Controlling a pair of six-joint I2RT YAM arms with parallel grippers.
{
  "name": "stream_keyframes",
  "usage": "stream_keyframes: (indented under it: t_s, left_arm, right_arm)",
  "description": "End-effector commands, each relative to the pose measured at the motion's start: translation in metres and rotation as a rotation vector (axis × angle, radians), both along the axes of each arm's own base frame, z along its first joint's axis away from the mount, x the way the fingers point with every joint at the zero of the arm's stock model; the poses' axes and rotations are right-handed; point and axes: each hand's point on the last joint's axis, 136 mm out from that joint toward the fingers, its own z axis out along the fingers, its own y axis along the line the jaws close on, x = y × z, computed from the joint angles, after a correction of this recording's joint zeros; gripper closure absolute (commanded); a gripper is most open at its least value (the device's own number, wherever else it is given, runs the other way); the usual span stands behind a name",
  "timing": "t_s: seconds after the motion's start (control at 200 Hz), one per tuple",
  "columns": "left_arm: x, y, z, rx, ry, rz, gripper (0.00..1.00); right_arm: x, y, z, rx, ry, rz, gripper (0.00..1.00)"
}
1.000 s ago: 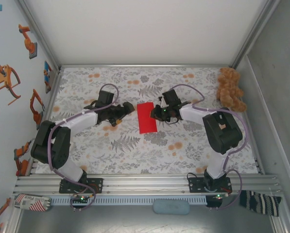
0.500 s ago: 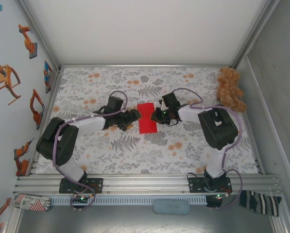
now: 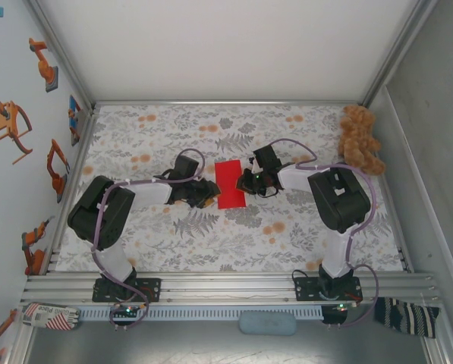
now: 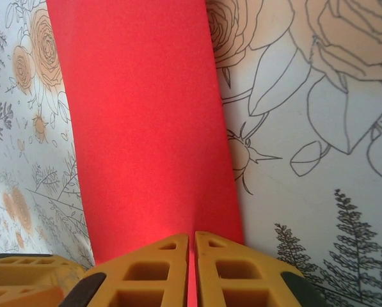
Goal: Fold a paper plane with a square sheet of paper (pick it up from the middle)
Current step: Third fold the triangle at the center of the table.
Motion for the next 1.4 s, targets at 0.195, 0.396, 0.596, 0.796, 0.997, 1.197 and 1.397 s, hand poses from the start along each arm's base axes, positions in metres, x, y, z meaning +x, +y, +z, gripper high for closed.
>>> stream_keyframes:
  t_s: [0.195, 0.396, 0.596, 0.796, 0.997, 1.197, 1.397]
  left_arm:
    - [0.007, -0.011, -0.001, 0.006, -0.002, -0.038, 0.67]
    - [0.009, -0.017, 0.000, -0.020, 0.007, -0.046, 0.67]
    - [0.008, -0.010, -0.004, 0.028, 0.014, -0.042, 0.66]
    - [0.007, -0.017, -0.006, -0.002, 0.024, -0.061, 0.66]
    - [0.013, -0.033, 0.008, -0.108, -0.001, -0.085, 0.67]
    - [0.021, -0.029, 0.013, -0.134, -0.019, -0.072, 0.67]
    - [0.029, -0.029, 0.017, -0.162, -0.032, -0.067, 0.67]
  right_arm:
    - [-0.009, -0.014, -0.026, -0.068, 0.071, -0.031, 0.89]
    - [-0.010, -0.016, -0.026, -0.070, 0.072, -0.034, 0.89]
    - [-0.010, -0.016, -0.025, -0.067, 0.067, -0.034, 0.89]
    - [-0.010, -0.016, -0.026, -0.065, 0.069, -0.034, 0.89]
    - [-0.011, -0.016, -0.027, -0.066, 0.070, -0.034, 0.89]
    - [-0.011, -0.018, -0.026, -0.065, 0.067, -0.038, 0.89]
    - [-0.011, -0.019, -0.025, -0.064, 0.064, -0.041, 0.89]
